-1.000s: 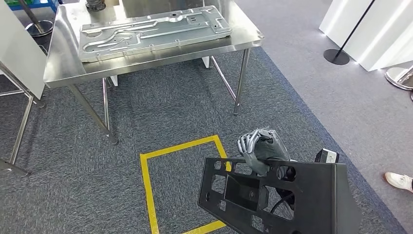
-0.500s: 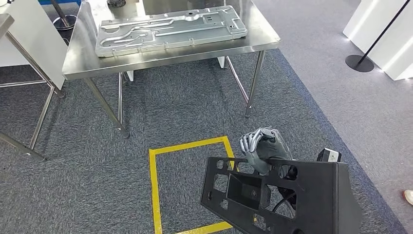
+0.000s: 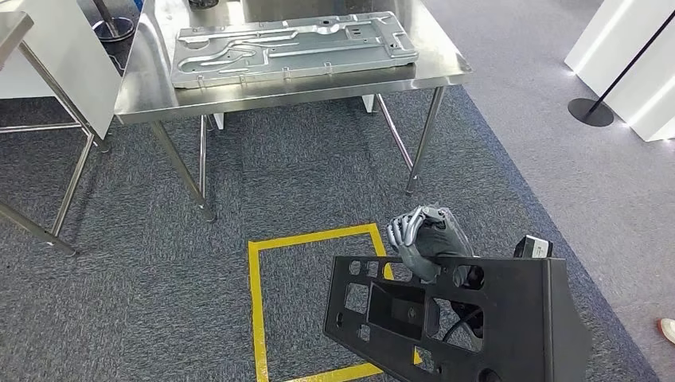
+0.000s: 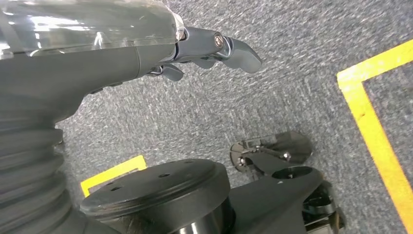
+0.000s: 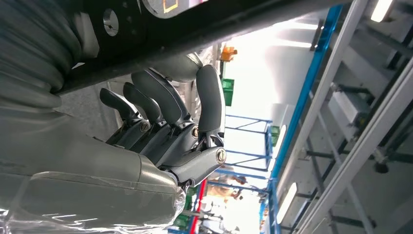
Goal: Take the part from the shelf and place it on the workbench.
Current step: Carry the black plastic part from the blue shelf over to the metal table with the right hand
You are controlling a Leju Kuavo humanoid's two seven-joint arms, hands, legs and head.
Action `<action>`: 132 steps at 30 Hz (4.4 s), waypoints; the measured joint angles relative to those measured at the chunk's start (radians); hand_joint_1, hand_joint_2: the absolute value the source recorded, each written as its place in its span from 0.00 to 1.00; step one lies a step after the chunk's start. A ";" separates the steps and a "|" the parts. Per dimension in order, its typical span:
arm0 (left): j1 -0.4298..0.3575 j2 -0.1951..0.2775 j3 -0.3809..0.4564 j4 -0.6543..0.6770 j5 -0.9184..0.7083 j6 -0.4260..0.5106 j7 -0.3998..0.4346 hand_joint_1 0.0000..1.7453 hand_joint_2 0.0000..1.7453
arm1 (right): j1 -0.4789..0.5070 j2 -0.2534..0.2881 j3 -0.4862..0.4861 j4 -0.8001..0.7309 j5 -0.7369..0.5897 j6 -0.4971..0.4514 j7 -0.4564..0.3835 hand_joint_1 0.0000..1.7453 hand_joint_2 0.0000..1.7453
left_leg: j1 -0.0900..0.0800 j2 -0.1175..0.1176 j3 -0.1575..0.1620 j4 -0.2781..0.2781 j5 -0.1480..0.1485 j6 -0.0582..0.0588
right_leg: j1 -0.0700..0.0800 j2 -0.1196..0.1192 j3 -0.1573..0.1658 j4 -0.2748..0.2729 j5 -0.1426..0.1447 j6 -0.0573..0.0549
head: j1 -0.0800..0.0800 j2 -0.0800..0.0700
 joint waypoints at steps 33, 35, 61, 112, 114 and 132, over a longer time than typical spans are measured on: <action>0.001 -0.001 0.000 0.000 -0.009 0.001 0.004 0.00 1.00 | 0.030 0.000 -0.002 -0.003 -0.014 -0.010 -0.017 1.00 1.00 | -0.006 0.004 -0.038 0.016 0.021 -0.010 | 0.011 0.006 0.035 -0.071 0.004 -0.015 | 0.000 0.000; 0.001 -0.001 0.000 0.000 -0.008 0.001 0.004 0.00 1.00 | 0.029 -0.001 -0.002 -0.002 -0.014 -0.009 -0.017 1.00 1.00 | -0.006 0.005 -0.038 0.016 0.020 -0.021 | 0.011 0.006 0.034 -0.074 0.007 -0.027 | 0.000 0.000; 0.004 -0.003 0.001 0.000 -0.007 0.000 0.006 0.00 1.00 | 0.019 0.000 -0.002 0.004 -0.016 0.000 -0.014 1.00 1.00 | 0.000 0.006 0.035 -0.004 -0.027 -0.003 | -0.003 0.006 -0.041 0.011 0.031 0.004 | 0.000 0.000; 0.006 0.002 0.001 0.000 -0.012 0.003 0.002 0.00 1.00 | 0.016 -0.010 -0.001 0.005 -0.023 -0.002 -0.006 1.00 1.00 | -0.027 0.010 -0.007 0.001 0.007 0.030 | 0.019 0.007 0.095 -0.051 -0.026 -0.035 | 0.000 0.000; 0.005 0.001 0.001 0.000 -0.011 0.003 0.002 0.00 1.00 | 0.009 -0.010 0.000 0.005 -0.023 -0.001 -0.005 1.00 1.00 | -0.020 0.010 0.017 -0.018 0.015 0.028 | 0.017 0.008 0.070 0.002 -0.053 -0.028 | 0.000 0.000; 0.000 -0.005 0.001 0.000 -0.004 0.000 0.001 0.00 1.00 | -0.008 -0.018 0.000 0.025 -0.030 0.002 -0.002 1.00 1.00 | 0.009 0.011 -0.077 0.256 -0.136 -0.056 | -0.007 0.007 0.012 -0.053 0.014 -0.044 | 0.000 0.000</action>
